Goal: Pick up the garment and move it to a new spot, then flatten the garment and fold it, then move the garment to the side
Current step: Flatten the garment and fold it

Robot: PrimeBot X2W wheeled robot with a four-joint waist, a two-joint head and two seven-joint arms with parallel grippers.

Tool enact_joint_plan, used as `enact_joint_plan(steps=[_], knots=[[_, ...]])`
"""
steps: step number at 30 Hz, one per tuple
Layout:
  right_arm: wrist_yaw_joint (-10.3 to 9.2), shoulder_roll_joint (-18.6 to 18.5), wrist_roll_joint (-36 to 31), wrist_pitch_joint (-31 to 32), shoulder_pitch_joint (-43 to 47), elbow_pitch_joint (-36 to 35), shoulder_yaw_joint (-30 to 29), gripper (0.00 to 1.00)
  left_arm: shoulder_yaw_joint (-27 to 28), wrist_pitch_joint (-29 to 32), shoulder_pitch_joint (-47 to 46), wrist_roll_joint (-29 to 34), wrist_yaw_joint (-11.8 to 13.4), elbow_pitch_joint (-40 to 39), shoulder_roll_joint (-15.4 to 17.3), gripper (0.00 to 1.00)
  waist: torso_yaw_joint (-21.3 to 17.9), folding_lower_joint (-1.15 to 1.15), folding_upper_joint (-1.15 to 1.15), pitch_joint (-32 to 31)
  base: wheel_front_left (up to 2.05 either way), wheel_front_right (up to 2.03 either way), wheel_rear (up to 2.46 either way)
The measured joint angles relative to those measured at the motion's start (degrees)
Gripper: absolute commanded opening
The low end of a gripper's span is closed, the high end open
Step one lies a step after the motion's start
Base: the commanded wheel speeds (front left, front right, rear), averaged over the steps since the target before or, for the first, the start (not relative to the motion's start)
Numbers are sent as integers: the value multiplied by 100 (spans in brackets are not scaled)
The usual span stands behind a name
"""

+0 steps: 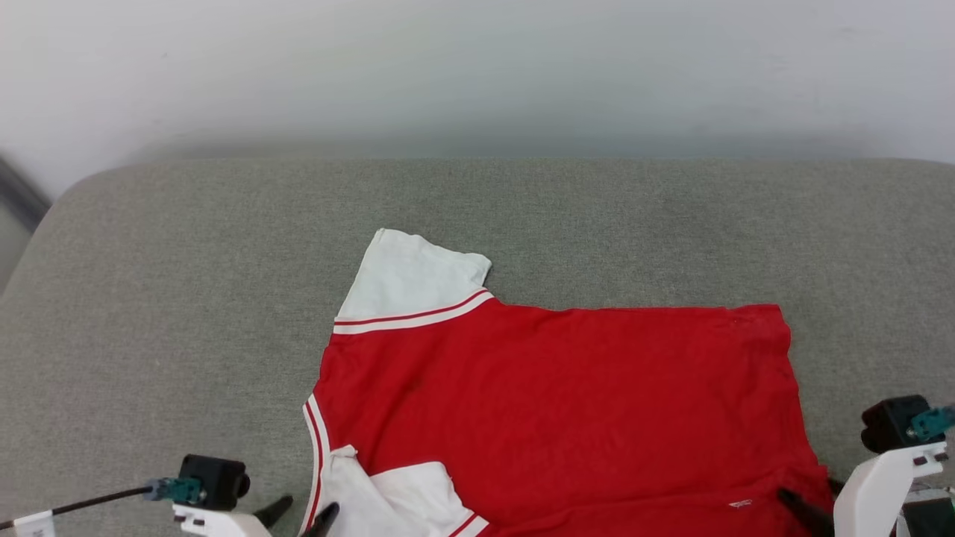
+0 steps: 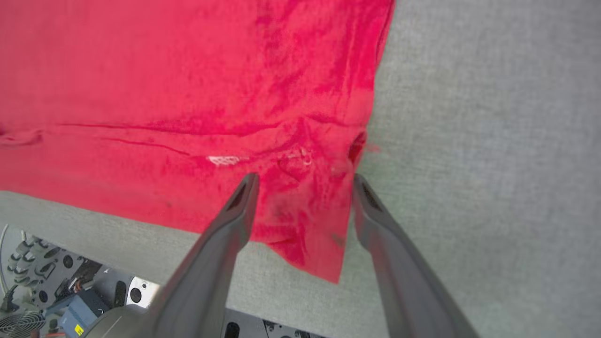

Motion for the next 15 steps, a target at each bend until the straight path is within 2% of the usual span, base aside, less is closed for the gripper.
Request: enact_joint_plan(steps=[4,10,13,15], knots=[[0,9,47,-532,-101,-160,-47,100,202,-748,-225,242,-62,9,-208,100,9,0,0,-108,0,0,0],[0,130,-13,-1730,-233,-442,-45,100,455,-2045,-427,691,-83,49,-543,100,-39,0,0,-220,0,0,0],[0,190,-219,-2406,-236,-530,-131,100,535,-2547,-457,973,18,89,-692,100,-63,0,0,-233,0,0,0],[-1,355,-220,-2782,-231,-541,-201,100,590,-2686,-505,1083,62,68,-815,100,-71,0,0,-226,0,0,0]])
